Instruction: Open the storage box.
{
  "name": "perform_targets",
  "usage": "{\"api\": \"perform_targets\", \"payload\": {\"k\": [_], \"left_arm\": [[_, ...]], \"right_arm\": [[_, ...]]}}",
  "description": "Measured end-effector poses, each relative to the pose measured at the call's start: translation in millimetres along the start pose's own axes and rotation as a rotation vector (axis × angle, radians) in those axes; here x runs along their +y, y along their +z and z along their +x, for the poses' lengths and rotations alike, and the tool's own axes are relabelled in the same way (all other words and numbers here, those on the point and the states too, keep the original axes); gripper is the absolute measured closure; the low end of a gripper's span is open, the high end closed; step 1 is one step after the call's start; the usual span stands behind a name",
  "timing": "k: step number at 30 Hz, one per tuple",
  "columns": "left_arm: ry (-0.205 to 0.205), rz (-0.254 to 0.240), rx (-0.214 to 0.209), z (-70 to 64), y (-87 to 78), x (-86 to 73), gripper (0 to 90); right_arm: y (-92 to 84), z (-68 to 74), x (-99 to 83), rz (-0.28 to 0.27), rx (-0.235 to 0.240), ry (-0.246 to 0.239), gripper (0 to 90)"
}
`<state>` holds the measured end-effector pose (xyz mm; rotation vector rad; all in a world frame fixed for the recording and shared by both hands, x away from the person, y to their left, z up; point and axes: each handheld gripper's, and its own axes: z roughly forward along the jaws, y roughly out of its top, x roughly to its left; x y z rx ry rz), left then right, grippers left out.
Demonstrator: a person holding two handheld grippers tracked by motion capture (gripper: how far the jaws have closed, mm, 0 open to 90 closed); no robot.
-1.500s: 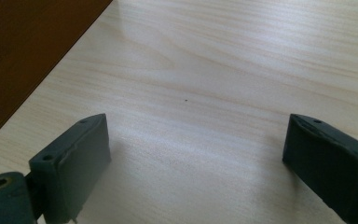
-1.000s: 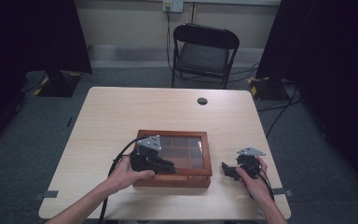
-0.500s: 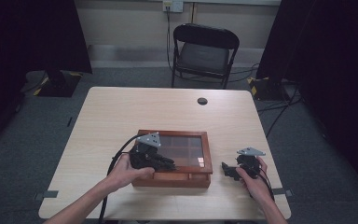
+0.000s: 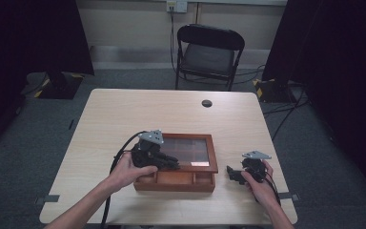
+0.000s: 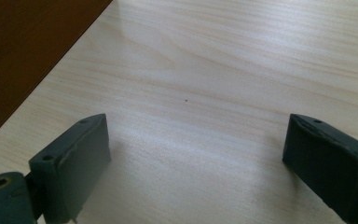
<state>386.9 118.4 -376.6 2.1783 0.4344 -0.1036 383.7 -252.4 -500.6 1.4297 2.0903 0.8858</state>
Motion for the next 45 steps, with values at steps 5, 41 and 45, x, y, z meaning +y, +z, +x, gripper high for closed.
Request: {"api": "perform_targets", "payload": {"k": [5, 41, 45], "left_arm": [[0.005, -0.006, 0.007, 0.1, -2.4, 5.0, 80.8], [-0.048, -0.067, 0.009, 13.1, -19.5, 27.6, 80.7], [-0.052, -0.071, 0.016, 13.7, -21.1, 30.8, 80.6]], "right_arm": [[0.0, 0.0, 0.0, 0.000, 0.000, 0.000, 6.5], [0.0, 0.7, 0.0, 0.001, -0.003, 0.001, 6.5], [0.0, 0.7, -0.1, 0.001, -0.004, 0.001, 6.5]]}}
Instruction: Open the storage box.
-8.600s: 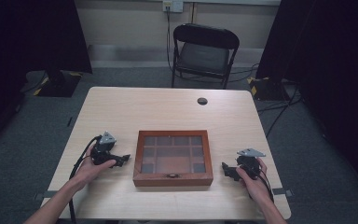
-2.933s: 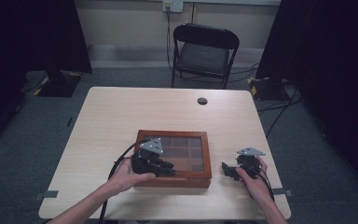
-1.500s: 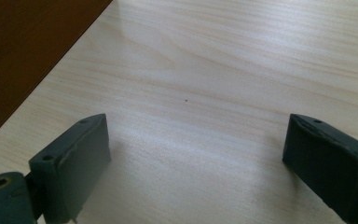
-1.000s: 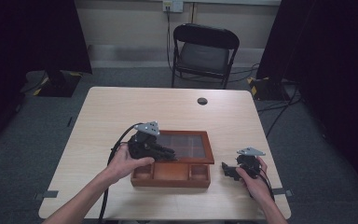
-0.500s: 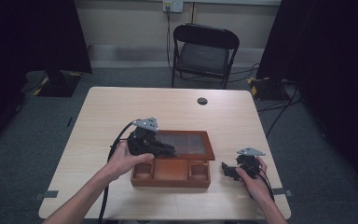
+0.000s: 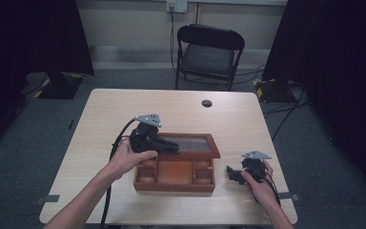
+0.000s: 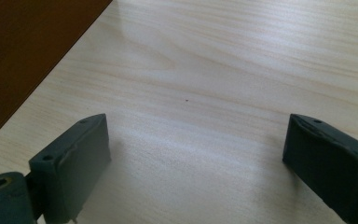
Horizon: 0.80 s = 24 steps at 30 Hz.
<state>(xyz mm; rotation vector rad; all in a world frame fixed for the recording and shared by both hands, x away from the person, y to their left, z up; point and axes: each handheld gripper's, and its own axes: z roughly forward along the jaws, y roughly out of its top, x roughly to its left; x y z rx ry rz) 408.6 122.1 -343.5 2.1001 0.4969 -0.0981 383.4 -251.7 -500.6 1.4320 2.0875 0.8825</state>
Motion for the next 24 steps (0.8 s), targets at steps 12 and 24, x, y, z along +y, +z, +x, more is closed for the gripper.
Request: {"api": "perform_targets", "payload": {"k": [12, 24], "left_arm": [[0.001, -0.007, 0.013, 1.3, -2.7, 5.5, 80.6], [-0.010, -0.020, 0.017, 5.6, -6.2, 11.9, 80.7]], "right_arm": [[0.0, 0.0, 0.0, 0.000, 0.000, 0.000, 6.5], [0.0, 0.0, 0.0, 0.000, 0.000, 0.000, 6.5]]}}
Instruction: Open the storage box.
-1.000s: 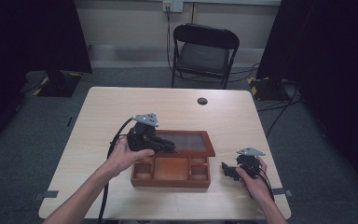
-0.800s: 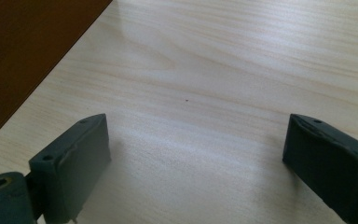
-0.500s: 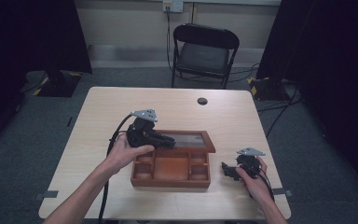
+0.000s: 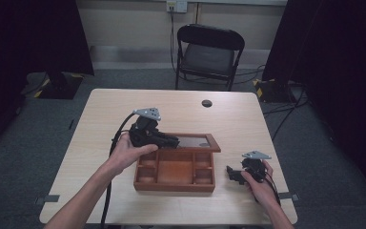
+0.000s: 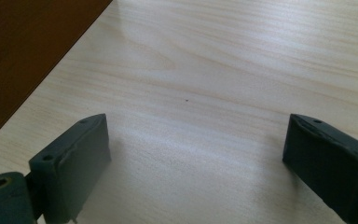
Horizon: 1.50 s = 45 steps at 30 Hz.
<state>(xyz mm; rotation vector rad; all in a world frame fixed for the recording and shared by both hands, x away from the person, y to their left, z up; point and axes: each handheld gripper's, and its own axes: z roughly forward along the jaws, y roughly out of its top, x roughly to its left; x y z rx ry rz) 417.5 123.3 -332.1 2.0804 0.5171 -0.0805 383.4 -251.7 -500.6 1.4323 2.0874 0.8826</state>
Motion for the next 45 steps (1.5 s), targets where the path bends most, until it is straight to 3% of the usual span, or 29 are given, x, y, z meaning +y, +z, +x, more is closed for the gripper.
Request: {"api": "perform_targets", "payload": {"k": [23, 45], "left_arm": [[-0.005, -0.040, -0.001, 6.8, -3.7, 6.7, 80.9], [-0.011, -0.047, 0.004, 11.7, -6.2, 12.4, 80.3]], "right_arm": [[0.1, 0.1, 0.2, 0.002, -0.002, 0.000, 6.2], [0.4, -0.1, 0.3, 0.002, -0.001, -0.002, 6.1]]}}
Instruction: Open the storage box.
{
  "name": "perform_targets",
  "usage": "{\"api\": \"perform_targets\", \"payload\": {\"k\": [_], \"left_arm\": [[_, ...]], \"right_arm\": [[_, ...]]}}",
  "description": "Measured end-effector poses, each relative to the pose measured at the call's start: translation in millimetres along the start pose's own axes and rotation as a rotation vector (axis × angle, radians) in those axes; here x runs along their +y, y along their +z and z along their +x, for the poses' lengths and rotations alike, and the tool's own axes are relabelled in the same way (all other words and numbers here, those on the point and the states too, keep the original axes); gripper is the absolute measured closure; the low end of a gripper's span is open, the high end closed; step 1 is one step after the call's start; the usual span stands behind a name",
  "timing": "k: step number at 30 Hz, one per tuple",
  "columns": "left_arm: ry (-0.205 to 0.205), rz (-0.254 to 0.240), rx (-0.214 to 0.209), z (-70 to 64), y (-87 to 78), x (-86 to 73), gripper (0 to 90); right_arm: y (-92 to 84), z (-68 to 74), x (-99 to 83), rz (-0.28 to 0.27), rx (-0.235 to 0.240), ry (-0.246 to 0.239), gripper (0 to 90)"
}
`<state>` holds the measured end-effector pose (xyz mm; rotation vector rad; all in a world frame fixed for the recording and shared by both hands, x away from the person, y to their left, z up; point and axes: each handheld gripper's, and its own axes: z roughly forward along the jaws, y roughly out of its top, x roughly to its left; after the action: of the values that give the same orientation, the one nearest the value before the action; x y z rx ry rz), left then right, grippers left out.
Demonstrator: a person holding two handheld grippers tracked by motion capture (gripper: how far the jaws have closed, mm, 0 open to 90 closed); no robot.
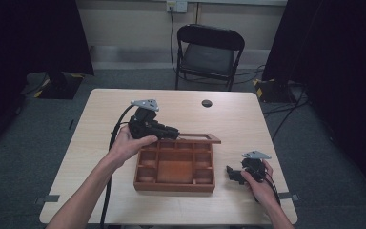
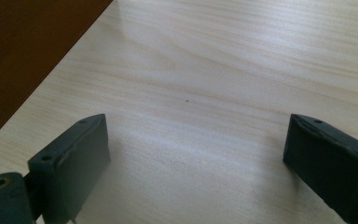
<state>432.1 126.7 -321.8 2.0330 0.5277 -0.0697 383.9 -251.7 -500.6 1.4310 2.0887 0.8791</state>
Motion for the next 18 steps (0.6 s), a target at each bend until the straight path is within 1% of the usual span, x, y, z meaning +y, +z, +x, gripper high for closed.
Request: {"api": "perform_targets", "payload": {"k": [5, 7, 8, 9, 15, 18], "left_arm": [[-0.007, -0.006, 0.007, 0.7, -0.2, 0.5, 78.1], [0.002, -0.002, 0.015, 0.0, -0.4, 1.9, 77.5], [0.005, 0.003, 0.026, -1.2, -0.7, 2.7, 77.5], [0.005, -0.001, 0.028, -1.6, -0.5, 3.0, 77.5], [0.003, -0.004, 0.032, -0.5, -1.0, 3.5, 76.1], [0.011, 0.000, 0.036, -0.4, -1.3, 4.5, 76.1]], "right_arm": [[0.0, 0.0, -0.1, -0.001, -0.001, -0.001, 6.1], [0.1, 0.1, 0.0, -0.001, -0.002, 0.000, 6.1], [0.0, 0.0, 0.0, 0.000, 0.000, 0.000, 6.1], [0.0, 0.0, 0.0, 0.000, 0.000, 0.000, 6.1], [0.1, 0.0, 0.0, -0.001, -0.002, 0.000, 6.1], [0.1, 0.1, 0.0, -0.001, -0.002, 0.000, 6.1]]}}
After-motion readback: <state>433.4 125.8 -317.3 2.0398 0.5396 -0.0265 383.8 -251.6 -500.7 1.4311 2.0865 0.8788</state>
